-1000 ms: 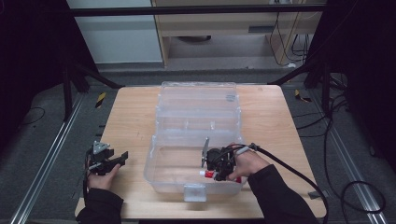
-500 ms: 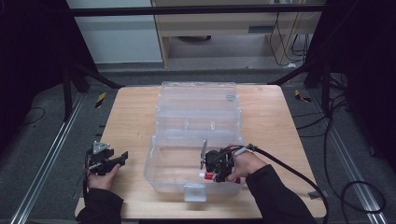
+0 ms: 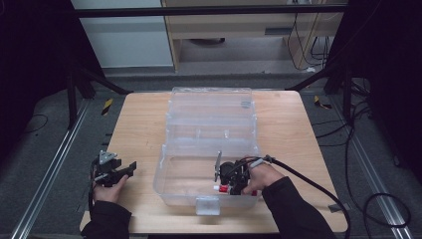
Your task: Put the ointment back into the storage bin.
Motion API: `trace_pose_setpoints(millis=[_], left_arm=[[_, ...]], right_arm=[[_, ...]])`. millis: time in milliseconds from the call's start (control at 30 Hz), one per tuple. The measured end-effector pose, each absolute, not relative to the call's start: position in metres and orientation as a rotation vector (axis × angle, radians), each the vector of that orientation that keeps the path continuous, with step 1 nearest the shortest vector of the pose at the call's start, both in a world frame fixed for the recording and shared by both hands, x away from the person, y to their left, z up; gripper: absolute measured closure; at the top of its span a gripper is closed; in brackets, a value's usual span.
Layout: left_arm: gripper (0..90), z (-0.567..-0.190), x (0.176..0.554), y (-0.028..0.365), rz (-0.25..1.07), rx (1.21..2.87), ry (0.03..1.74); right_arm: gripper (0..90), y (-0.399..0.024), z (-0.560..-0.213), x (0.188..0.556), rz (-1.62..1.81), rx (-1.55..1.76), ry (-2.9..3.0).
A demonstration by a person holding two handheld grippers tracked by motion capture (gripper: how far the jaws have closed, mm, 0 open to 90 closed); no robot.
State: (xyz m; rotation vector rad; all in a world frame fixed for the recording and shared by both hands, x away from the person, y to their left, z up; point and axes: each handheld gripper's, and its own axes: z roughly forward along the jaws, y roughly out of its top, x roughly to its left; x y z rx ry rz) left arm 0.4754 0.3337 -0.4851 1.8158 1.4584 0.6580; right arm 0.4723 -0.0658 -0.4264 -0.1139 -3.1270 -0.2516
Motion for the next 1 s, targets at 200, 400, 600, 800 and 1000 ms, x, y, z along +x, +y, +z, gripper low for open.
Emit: trace_pose_setpoints(millis=[200, 400, 600, 800, 1000], left_arm=[[35.6, -0.4851, 0.4754, 0.3337, 0.657, 1.815, 1.459], [35.6, -0.4851, 0.4754, 0.3337, 0.658, 1.815, 1.459], [35.6, -0.4851, 0.4755, 0.3338, 0.658, 1.815, 1.459], [35.6, -0.4851, 0.4754, 0.3338, 0.658, 1.815, 1.459], [35.7, -0.4851, 0.4754, 0.3338, 0.658, 1.815, 1.460]], right_arm=[[69.3, -0.0652, -0.4289, 0.4721, -0.239, -0.126, -3.128], [69.3, -0.0653, -0.4317, 0.4720, -0.237, -0.126, -3.129], [69.3, -0.0658, -0.4333, 0.4720, -0.223, -0.127, -3.133], [69.2, -0.0655, -0.4352, 0.4718, -0.222, -0.123, -3.132], [69.1, -0.0657, -0.4365, 0.4730, -0.216, -0.106, -3.142]])
